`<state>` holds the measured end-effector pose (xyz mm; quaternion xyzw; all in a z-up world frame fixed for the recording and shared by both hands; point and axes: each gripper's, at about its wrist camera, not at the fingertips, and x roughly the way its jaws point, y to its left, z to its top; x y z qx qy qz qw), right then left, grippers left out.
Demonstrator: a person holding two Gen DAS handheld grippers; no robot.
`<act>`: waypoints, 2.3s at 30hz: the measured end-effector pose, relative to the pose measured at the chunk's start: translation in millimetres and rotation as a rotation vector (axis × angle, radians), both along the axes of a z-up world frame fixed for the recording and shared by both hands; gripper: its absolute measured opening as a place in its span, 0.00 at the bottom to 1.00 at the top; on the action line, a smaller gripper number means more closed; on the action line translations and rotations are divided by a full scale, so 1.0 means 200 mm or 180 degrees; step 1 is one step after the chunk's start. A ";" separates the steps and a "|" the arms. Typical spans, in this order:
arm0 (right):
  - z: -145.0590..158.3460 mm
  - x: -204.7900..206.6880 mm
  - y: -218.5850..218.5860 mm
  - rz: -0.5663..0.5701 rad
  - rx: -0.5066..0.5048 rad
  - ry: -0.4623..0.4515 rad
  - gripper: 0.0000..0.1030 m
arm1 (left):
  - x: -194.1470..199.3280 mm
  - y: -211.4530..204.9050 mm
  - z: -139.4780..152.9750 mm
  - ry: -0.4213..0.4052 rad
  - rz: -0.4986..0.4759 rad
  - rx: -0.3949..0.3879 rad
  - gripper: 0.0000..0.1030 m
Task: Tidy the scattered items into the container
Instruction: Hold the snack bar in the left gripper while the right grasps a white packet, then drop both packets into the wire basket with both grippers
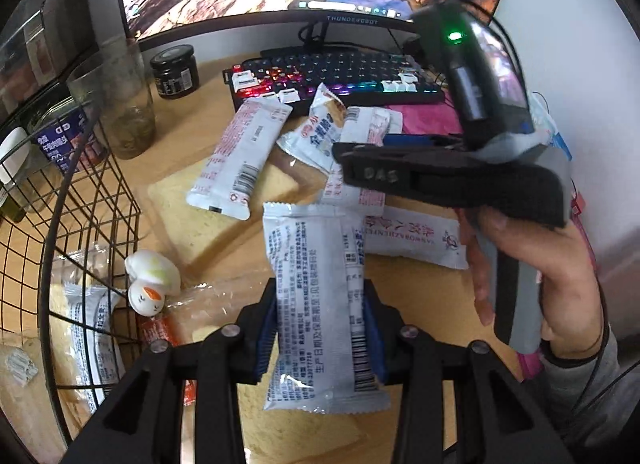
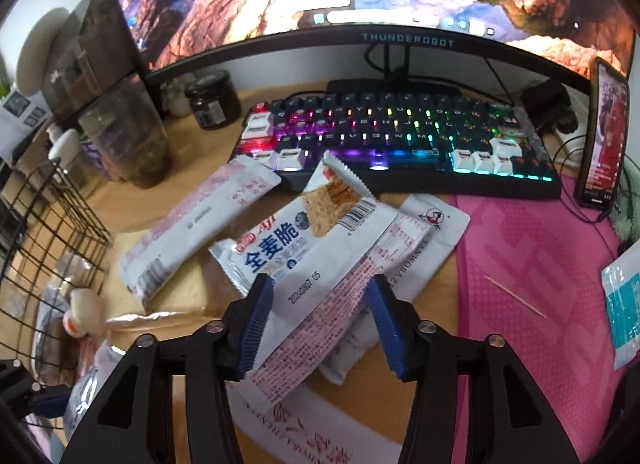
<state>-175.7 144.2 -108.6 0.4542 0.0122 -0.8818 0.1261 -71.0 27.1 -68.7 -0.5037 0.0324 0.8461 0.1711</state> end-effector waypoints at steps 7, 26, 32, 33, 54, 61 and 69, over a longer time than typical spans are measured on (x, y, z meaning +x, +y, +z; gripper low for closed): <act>-0.04 -0.04 -0.04 0.0010 0.0113 -0.0012 0.67 | -0.02 0.00 -0.03 -0.0015 0.0024 -0.0009 0.42; 0.16 0.29 0.12 0.0136 0.0066 0.0254 0.15 | 0.02 -0.03 0.01 0.0098 0.0136 -0.0025 0.42; 0.25 0.47 0.15 0.0166 0.0038 0.0330 0.15 | 0.03 -0.03 0.04 0.0165 0.0161 -0.0039 0.42; 0.26 0.50 0.16 0.0169 0.0021 0.0330 0.15 | 0.04 -0.03 0.05 0.0172 0.0163 -0.0036 0.42; 0.62 0.88 0.22 0.0179 -0.0108 0.0844 0.15 | 0.18 -0.04 0.34 0.0618 0.0173 -0.0005 0.42; 0.79 0.97 0.09 0.0363 -0.0175 0.1107 0.15 | 0.24 -0.16 0.49 0.0817 0.0296 -0.0009 0.42; 0.92 1.04 -0.25 0.0838 -0.0331 0.1306 0.15 | 0.32 -0.48 0.57 0.0979 0.0715 -0.0136 0.42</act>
